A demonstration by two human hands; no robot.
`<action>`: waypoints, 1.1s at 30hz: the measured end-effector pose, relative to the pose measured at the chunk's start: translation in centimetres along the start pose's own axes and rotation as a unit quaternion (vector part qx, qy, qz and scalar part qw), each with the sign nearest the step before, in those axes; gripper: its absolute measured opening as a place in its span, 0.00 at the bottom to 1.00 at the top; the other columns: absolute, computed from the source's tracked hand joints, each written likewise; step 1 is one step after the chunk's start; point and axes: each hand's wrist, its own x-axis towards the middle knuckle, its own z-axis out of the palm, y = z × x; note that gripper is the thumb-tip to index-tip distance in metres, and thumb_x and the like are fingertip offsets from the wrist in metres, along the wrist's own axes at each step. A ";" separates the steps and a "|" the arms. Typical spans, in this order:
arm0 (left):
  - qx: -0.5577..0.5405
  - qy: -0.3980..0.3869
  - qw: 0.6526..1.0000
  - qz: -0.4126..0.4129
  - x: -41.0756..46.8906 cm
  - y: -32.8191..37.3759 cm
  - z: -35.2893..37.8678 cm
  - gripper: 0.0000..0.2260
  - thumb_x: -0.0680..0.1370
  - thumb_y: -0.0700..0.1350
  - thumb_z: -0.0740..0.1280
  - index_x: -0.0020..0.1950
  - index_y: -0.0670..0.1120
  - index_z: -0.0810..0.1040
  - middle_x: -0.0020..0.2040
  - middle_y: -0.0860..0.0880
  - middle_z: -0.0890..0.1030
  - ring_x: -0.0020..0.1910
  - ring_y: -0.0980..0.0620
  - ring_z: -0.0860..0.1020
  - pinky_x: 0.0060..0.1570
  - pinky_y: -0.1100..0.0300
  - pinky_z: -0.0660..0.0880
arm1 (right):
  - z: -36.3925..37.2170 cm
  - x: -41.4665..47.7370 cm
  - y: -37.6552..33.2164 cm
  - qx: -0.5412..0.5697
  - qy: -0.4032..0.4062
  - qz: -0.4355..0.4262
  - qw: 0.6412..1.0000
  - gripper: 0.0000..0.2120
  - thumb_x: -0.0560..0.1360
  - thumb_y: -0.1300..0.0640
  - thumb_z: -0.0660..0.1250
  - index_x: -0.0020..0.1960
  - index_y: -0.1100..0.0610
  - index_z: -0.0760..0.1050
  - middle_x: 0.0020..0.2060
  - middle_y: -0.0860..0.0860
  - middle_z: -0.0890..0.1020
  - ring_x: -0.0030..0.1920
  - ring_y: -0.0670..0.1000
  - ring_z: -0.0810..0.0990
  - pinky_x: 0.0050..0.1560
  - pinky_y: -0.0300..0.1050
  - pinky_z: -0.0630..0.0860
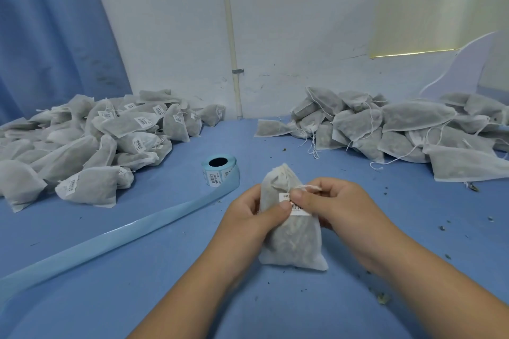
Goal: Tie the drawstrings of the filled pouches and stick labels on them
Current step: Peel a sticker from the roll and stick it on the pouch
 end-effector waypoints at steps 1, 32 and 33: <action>-0.002 -0.005 1.000 0.005 0.0 0.0 0.0 0.15 0.71 0.44 0.71 0.57 0.43 0.82 0.55 0.39 0.84 0.57 0.39 0.81 0.62 0.42 0.73 | 0.0 0.0 0.0 0.011 0.004 0.006 1.000 0.08 0.70 0.56 0.74 0.40 0.61 0.80 0.36 0.56 0.84 0.36 0.52 0.83 0.38 0.42 0.80; -0.086 0.188 0.978 0.017 0.9 -0.1 -0.2 0.09 0.79 0.46 0.68 0.40 0.46 0.83 0.39 0.44 0.84 0.37 0.47 0.82 0.41 0.52 0.78 | 2.6 -1.2 0.8 -0.094 -0.095 0.015 0.991 0.17 0.61 0.45 0.77 0.49 0.47 0.80 0.45 0.48 0.85 0.40 0.52 0.84 0.35 0.43 0.77; -0.092 0.200 0.975 0.019 1.1 -0.1 -0.5 0.09 0.79 0.46 0.67 0.42 0.46 0.83 0.39 0.44 0.84 0.37 0.47 0.82 0.41 0.52 0.78 | 3.0 -1.2 1.0 -0.097 -0.096 0.005 0.991 0.18 0.62 0.46 0.76 0.50 0.47 0.79 0.44 0.49 0.84 0.38 0.53 0.84 0.34 0.45 0.77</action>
